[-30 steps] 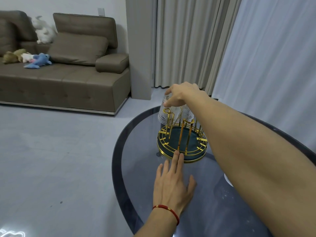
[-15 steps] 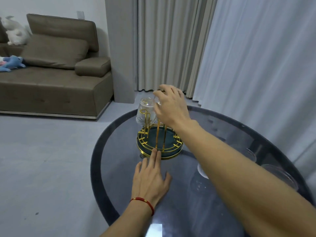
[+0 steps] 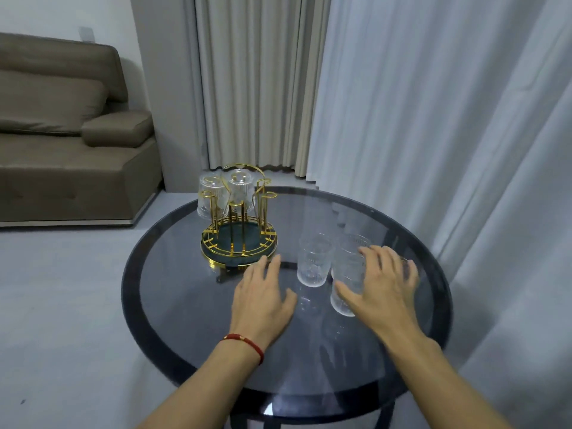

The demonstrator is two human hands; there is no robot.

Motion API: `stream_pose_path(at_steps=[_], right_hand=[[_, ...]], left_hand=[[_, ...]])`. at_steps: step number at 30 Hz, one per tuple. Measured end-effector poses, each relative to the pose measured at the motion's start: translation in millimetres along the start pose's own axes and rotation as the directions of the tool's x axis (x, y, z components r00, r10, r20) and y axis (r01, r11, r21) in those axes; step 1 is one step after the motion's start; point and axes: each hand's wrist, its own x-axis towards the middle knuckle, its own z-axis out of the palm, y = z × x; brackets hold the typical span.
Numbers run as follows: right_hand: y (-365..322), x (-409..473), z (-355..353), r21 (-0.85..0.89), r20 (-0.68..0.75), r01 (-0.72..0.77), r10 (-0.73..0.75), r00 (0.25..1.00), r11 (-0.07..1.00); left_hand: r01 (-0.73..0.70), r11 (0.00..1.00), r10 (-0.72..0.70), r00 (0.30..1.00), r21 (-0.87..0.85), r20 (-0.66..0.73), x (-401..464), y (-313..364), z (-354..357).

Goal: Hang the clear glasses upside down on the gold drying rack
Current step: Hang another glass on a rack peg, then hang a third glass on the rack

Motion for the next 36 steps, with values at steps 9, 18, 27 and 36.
stream_pose_path(at_steps=[9,18,27,36], right_hand=[[5,-3,8,-0.184,0.109,0.052,-0.033,0.994,0.982],[-4,-4,1,-0.046,0.039,0.197,-0.196,0.98,0.979],[-21,-8,-18,0.569,0.027,0.38,-0.478,0.878,0.73],[-42,-2,-11,0.796,0.302,-0.15,-0.17,0.938,0.586]], left_hand=[[0.019,0.951,-0.009,0.999,-0.31,0.033,-22,47,9],[0.21,0.789,-0.057,0.961,-0.577,0.272,-17,54,7],[0.252,0.516,-0.019,0.959,-0.819,0.283,-13,43,-22],[0.345,0.0,-0.128,0.931,-0.939,0.342,8,26,-31]])
